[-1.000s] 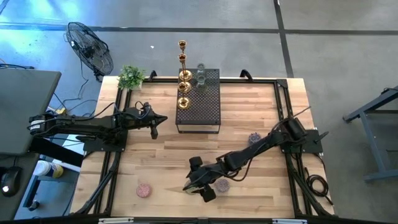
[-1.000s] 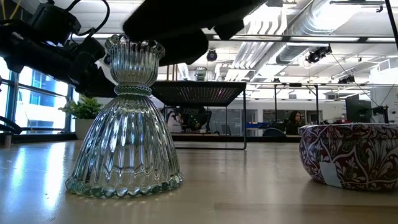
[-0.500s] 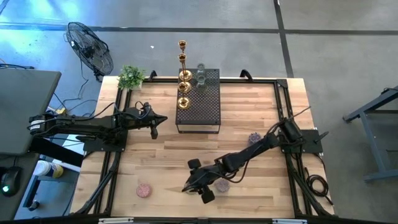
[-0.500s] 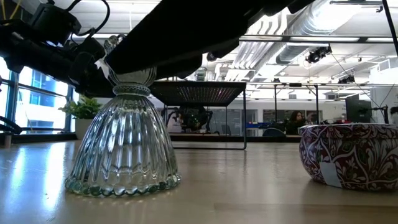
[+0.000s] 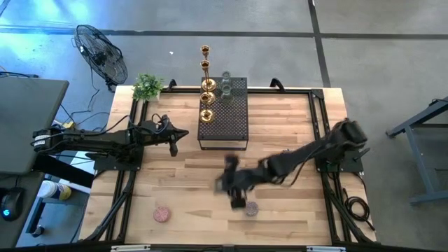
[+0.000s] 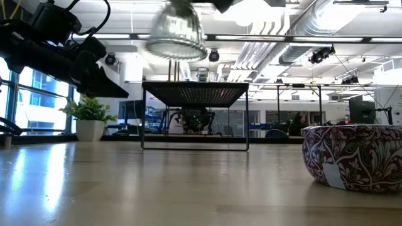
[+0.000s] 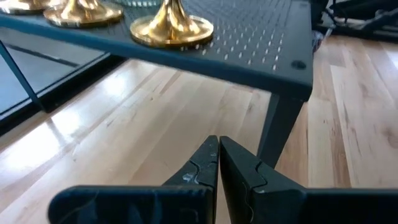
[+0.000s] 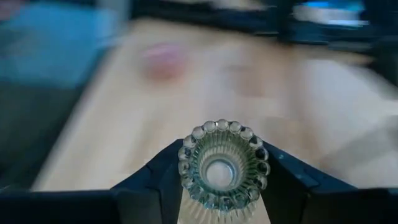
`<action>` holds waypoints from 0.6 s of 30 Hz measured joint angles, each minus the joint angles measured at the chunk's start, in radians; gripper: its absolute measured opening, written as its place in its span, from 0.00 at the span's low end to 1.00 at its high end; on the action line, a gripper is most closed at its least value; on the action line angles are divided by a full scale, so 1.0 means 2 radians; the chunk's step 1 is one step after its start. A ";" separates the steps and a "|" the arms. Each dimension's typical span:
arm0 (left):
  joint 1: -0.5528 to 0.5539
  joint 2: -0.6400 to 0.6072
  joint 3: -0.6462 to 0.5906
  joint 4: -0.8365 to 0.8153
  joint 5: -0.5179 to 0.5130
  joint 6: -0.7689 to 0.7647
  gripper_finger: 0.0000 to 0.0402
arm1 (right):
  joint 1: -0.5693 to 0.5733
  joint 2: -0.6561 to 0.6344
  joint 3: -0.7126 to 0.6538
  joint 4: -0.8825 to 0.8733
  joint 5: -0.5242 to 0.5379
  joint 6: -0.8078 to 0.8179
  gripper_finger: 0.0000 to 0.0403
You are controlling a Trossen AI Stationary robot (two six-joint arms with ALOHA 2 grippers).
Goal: Pick & Place candle stick holders
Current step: Put the transparent candle holder on the shelf aligned with the other transparent candle holders
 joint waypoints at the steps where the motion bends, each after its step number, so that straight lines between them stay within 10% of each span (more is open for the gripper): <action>1: 0.000 0.000 0.000 0.001 0.000 0.002 0.02 | -0.011 -0.016 0.000 -0.015 0.029 0.013 0.40; 5: 0.000 0.000 0.000 0.003 -0.004 0.001 0.02 | -0.077 -0.057 0.001 -0.052 0.099 0.051 0.39; 18: 0.000 0.000 0.000 0.001 -0.002 -0.004 0.02 | -0.277 -0.049 0.000 -0.047 -0.034 -0.014 0.39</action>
